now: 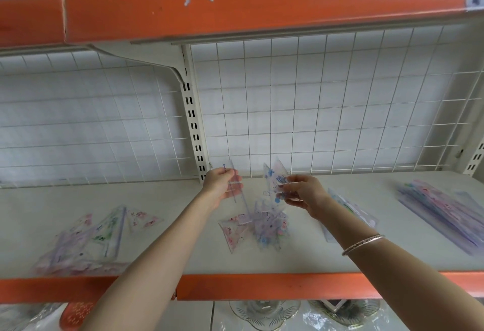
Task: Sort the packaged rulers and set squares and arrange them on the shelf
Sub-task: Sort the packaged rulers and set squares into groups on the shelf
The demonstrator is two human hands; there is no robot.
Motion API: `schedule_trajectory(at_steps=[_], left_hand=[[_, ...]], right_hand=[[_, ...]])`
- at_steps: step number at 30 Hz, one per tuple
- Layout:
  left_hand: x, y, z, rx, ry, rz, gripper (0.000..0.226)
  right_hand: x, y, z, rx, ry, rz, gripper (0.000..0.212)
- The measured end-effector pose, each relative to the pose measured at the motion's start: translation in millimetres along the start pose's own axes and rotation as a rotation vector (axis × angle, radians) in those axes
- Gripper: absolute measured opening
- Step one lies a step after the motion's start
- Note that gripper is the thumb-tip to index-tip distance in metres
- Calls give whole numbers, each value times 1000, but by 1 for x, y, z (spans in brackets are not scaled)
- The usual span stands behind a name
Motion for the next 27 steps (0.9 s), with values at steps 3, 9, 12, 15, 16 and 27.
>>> schedule_trajectory(at_steps=[3,9,12,15,16,27], left_hand=[[-9,-2,-3,3,40,-13,15],[-12,-2,-3,-3,55,4,17],[-8,2,-2,0,45,24,16],[-3,4,1,-5,13,50,13],[-1,4,1,-7,4,54,11],[49,10,7,-31,-109,201,13]], right_hand=[[1,3,1,15,-21,88,27],[16,11,9,41,-80,296,23],[25,17,13,34,-104,364,20],[31,21,12,-12,-93,451,18],[31,21,12,-49,-88,500,18],[13,-7,31,-242,-99,376,16]])
Point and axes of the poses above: each hand's wrist, its own z-axis away from the middle knuckle, its own x-axis out of the palm, y = z × x, the point moved 6 cm from there along -z, towards the middle knuckle, and after that the axes turned 15 degrees about -z, right-handed, at the moved point
